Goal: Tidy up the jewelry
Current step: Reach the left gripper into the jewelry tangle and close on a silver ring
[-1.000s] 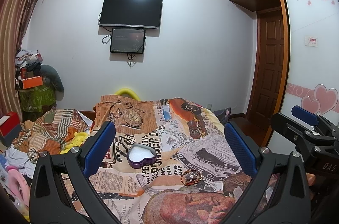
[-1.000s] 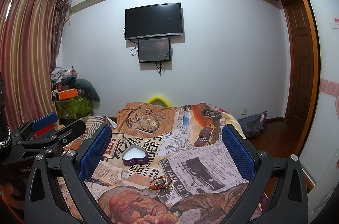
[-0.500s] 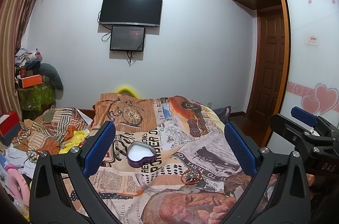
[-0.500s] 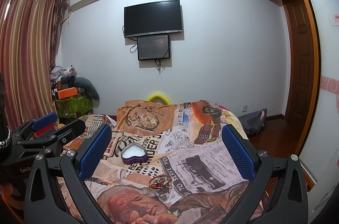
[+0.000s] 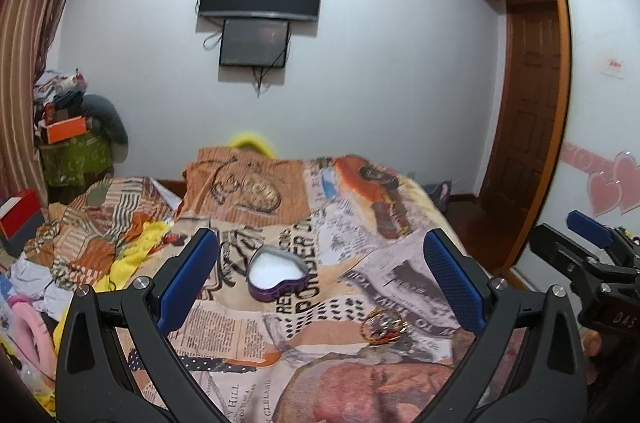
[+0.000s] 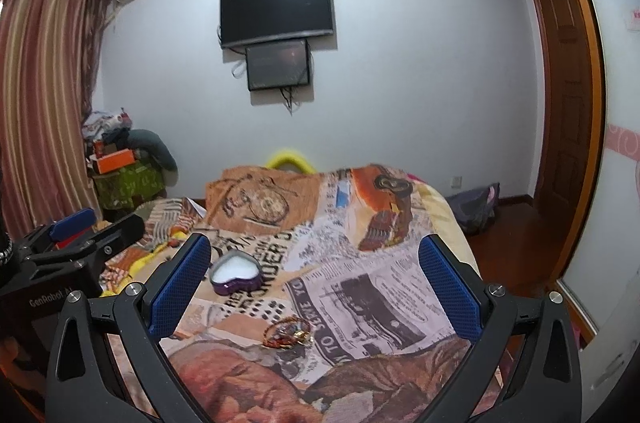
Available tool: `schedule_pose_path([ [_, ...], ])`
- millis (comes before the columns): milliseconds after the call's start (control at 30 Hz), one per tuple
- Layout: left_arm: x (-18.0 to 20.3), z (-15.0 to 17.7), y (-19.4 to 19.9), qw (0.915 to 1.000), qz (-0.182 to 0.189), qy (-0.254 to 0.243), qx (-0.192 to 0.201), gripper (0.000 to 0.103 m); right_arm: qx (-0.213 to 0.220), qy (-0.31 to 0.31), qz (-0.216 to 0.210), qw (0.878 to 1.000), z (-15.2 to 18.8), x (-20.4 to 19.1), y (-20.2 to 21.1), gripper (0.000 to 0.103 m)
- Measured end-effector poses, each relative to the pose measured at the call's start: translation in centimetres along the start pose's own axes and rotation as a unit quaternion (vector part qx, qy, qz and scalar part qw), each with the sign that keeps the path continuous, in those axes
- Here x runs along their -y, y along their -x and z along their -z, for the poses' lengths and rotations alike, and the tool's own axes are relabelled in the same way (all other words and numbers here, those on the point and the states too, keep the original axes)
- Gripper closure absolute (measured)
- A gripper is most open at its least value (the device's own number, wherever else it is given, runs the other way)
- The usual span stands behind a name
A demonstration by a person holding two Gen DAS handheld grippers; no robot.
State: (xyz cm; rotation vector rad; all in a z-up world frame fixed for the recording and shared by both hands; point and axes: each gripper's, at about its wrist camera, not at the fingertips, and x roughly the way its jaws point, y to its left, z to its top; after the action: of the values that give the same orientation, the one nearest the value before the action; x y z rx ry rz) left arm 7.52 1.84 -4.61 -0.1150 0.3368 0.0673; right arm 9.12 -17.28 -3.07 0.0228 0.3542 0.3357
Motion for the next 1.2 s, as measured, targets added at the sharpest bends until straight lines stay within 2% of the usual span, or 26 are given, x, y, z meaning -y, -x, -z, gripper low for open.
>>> schedule_pose_path([
  [233, -0.3, 2.5, -5.6, 0.9965, -0.018, -0.011, -0.081, 0.0, -0.088, -0.007, 0.014, 0.996, 2.4, 2.2, -4.6, 0.0],
  [400, 0.1, 5.2, -9.8, 0.988, 0.012, -0.024, -0.152, 0.0, -0.149, -0.007, 0.011, 0.989, 4.4, 3.5, -7.1, 0.0],
  [500, 0.3, 6.5, -11.5, 0.9817, 0.04, -0.021, -0.185, 0.01, -0.175, -0.009, -0.003, 0.985, 5.5, 3.9, -8.2, 0.008],
  [567, 0.8, 7.0, -12.6, 0.9764, 0.058, -0.023, -0.207, 0.018, -0.191, -0.015, -0.015, 0.981, 6.0, 4.1, -8.8, 0.019],
  [700, 2.2, 7.9, -14.1, 0.9675, 0.097, -0.027, -0.232, 0.027, -0.21, -0.024, -0.041, 0.977, 6.6, 4.5, -9.8, 0.035],
  [767, 2.9, 8.0, -14.7, 0.9626, 0.116, -0.033, -0.243, 0.036, -0.215, -0.025, -0.051, 0.975, 6.9, 4.6, -10.3, 0.04],
  [867, 3.9, 8.3, -15.4, 0.9574, 0.129, -0.044, -0.255, 0.045, -0.224, -0.023, -0.063, 0.972, 7.2, 4.6, -10.7, 0.046],
  [967, 4.8, 8.6, -16.1, 0.9507, 0.146, -0.051, -0.269, 0.047, -0.233, -0.023, -0.076, 0.969, 7.4, 4.6, -10.8, 0.053],
  [1100, 5.6, 9.0, -16.8, 0.9429, 0.16, -0.062, -0.285, 0.053, -0.237, -0.026, -0.086, 0.967, 7.5, 4.5, -11.3, 0.055],
  [1200, 5.5, 9.4, -17.6, 0.9369, 0.167, -0.053, -0.303, 0.064, -0.237, -0.029, -0.09, 0.967, 7.5, 4.5, -11.4, 0.055],
])
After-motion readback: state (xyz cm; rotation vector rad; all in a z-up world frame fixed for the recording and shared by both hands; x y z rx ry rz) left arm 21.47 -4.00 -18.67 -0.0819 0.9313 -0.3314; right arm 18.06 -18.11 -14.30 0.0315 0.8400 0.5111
